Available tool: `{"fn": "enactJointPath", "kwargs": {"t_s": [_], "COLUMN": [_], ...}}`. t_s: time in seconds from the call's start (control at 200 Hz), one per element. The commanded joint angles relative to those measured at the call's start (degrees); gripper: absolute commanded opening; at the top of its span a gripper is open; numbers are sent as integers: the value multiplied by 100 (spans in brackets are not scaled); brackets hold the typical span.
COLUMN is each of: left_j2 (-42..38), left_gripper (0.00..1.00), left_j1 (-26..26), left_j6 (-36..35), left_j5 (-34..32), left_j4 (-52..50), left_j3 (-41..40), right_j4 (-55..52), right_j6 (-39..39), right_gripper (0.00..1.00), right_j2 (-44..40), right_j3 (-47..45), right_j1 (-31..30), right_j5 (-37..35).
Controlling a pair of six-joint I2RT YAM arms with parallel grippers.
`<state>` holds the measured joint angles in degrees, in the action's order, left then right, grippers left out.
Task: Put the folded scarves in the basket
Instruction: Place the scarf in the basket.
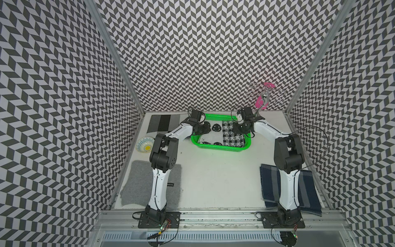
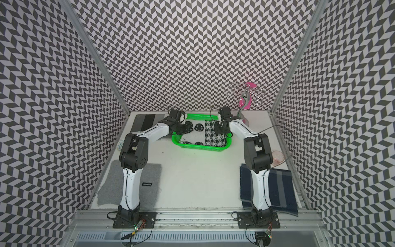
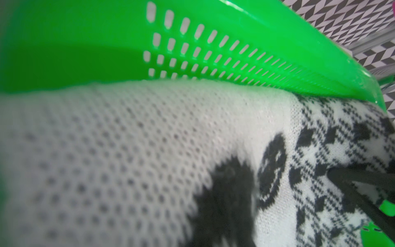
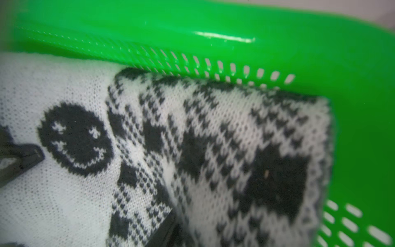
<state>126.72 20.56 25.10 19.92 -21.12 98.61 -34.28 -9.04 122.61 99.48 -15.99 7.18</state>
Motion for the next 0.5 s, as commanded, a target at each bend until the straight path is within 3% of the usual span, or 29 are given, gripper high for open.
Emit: {"fn": "enactJointPath", "kwargs": {"t_s": [0.0, 0.29, 0.496], "left_j2": [-71, -242, -377], "left_gripper": [32, 46, 51], "left_j1": [5, 35, 38], "left_j6": [-67, -135, -150], "left_j5": [-139, -216, -303], "left_j4": [-151, -316, -451], "left_j3": [203, 354, 396], "right_j4": [-85, -246, -274], "right_j6": [-1, 24, 62], "right_gripper": [54, 55, 56], "right_j2": [-174, -450, -754], "right_j3": [107, -113, -90], "right_j1": [-1, -10, -45], "right_j5": [-189, -520, -926]}}
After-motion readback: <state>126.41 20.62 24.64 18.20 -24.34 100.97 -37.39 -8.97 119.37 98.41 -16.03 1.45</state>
